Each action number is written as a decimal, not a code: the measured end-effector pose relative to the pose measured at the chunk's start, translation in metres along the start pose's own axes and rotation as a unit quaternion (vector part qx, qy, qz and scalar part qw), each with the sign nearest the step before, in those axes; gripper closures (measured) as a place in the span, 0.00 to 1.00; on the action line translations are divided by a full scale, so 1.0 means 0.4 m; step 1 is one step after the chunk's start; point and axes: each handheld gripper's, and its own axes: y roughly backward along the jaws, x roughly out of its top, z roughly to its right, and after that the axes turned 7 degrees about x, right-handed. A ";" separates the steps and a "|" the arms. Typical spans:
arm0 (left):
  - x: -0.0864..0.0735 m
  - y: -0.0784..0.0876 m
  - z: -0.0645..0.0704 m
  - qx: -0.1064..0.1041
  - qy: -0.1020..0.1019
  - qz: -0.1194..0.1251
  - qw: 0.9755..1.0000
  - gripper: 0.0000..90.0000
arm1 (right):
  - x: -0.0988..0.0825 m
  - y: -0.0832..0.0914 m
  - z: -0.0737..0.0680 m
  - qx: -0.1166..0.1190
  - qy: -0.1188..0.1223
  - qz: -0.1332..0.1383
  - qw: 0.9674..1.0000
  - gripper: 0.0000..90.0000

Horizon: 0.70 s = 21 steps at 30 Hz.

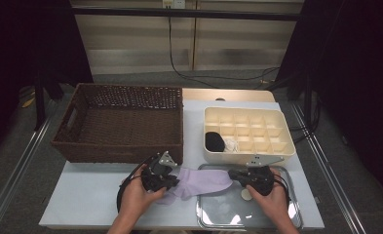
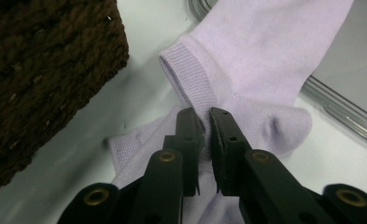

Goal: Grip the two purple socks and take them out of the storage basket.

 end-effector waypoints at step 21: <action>-0.080 0.064 -0.059 0.038 0.054 0.002 0.998 0.62 | 0.087 -0.124 -0.091 0.043 0.065 -0.019 0.997 0.79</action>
